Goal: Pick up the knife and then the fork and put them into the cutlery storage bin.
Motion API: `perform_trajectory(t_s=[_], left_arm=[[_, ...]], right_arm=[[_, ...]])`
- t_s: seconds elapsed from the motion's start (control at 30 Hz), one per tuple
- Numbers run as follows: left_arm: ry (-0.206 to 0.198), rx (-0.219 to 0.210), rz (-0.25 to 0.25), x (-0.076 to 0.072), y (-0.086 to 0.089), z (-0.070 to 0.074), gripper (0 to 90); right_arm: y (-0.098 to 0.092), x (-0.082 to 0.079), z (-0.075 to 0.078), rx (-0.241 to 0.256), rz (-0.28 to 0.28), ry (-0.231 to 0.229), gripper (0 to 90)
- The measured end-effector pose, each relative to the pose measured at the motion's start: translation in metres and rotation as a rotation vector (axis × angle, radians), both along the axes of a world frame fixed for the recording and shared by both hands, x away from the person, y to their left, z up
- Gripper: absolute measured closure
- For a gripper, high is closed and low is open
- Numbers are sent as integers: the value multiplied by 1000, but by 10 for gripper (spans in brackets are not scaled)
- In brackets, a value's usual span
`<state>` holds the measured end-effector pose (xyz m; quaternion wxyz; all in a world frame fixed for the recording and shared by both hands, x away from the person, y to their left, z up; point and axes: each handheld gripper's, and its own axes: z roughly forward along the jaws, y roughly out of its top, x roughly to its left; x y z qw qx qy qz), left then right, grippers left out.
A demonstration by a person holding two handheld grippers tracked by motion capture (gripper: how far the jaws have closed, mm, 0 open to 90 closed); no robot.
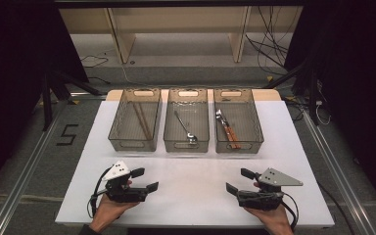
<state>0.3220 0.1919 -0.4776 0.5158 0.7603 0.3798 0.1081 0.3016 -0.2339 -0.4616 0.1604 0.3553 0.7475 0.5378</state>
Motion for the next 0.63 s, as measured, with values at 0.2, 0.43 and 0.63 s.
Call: perform_trajectory(t_s=[0.2, 0.43, 0.63], left_arm=[[6, -6, 6, 1, 1, -1, 187], [7, -6, 8, 2, 2, -2, 176], [12, 5, 6, 2, 2, -3, 167]], right_arm=[[-2, 0, 0, 7, -16, 2, 193], [0, 0, 0, 4, -13, -5, 180], [1, 1, -1, 2, -13, -3, 180]])
